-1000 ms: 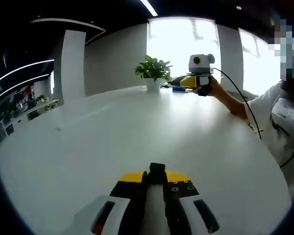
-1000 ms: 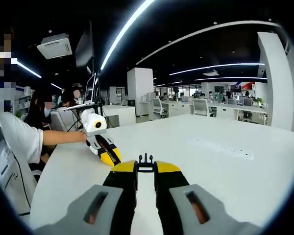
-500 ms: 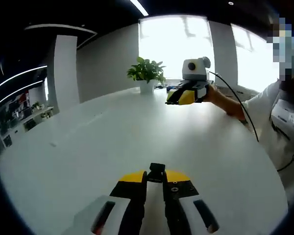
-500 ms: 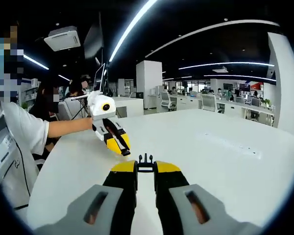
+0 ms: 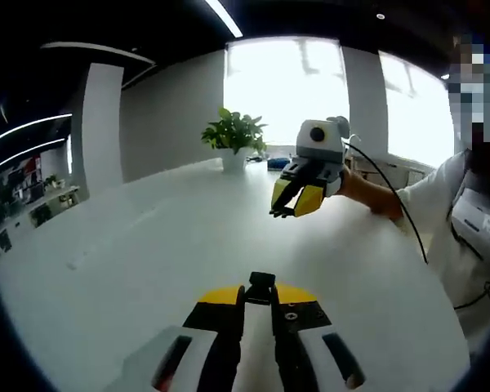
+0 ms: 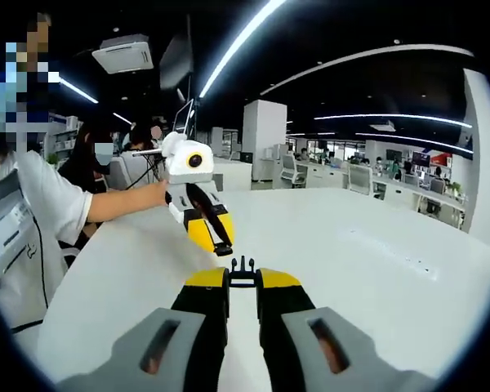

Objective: Snap the two parts of the plastic buckle together until the buckle closes and remains connected.

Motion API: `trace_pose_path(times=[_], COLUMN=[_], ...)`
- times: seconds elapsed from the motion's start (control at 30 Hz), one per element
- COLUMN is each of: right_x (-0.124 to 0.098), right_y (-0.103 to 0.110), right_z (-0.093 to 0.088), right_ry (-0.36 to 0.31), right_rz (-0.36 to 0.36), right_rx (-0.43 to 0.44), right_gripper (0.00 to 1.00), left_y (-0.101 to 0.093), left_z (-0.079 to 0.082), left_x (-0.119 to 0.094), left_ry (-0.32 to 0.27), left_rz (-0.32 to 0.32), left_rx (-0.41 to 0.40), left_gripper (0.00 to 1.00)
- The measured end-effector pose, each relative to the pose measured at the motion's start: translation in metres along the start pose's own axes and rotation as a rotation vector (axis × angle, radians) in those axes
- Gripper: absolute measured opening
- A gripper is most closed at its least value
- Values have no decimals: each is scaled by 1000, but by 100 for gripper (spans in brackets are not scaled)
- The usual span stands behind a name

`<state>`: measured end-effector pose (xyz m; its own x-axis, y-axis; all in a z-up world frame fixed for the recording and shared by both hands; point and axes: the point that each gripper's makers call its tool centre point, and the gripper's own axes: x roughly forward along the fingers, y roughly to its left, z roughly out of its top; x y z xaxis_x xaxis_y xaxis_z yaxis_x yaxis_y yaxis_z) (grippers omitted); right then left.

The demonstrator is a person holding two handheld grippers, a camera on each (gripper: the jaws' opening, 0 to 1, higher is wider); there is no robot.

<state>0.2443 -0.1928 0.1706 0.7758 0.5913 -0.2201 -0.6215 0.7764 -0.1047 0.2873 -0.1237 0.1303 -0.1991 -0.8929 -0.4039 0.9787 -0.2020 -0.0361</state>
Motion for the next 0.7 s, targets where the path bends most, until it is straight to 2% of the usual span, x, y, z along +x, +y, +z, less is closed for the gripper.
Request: trace_pose_path(times=[0.1,0.23,0.43,0.7], right_x=[0,2,7,14], right_y=[1,6,21,33], right_z=[0,-3,-9,-18], right_ry=[-2,3,14,52], right_rz=[9,37,81,117], right_rx=[-10,-18,-77,-111], right_gripper=[12,12,12,12], left_y=[-2,-4,-24,-36], left_z=[2,7,1,-1], left_x=[1,3,3,-1], left_ry=[1,-43,-22,-29], left_rz=[-1,-11,-64,-82], left_rx=[7,-25,-11,12], left_gripper=[11,11,11,12])
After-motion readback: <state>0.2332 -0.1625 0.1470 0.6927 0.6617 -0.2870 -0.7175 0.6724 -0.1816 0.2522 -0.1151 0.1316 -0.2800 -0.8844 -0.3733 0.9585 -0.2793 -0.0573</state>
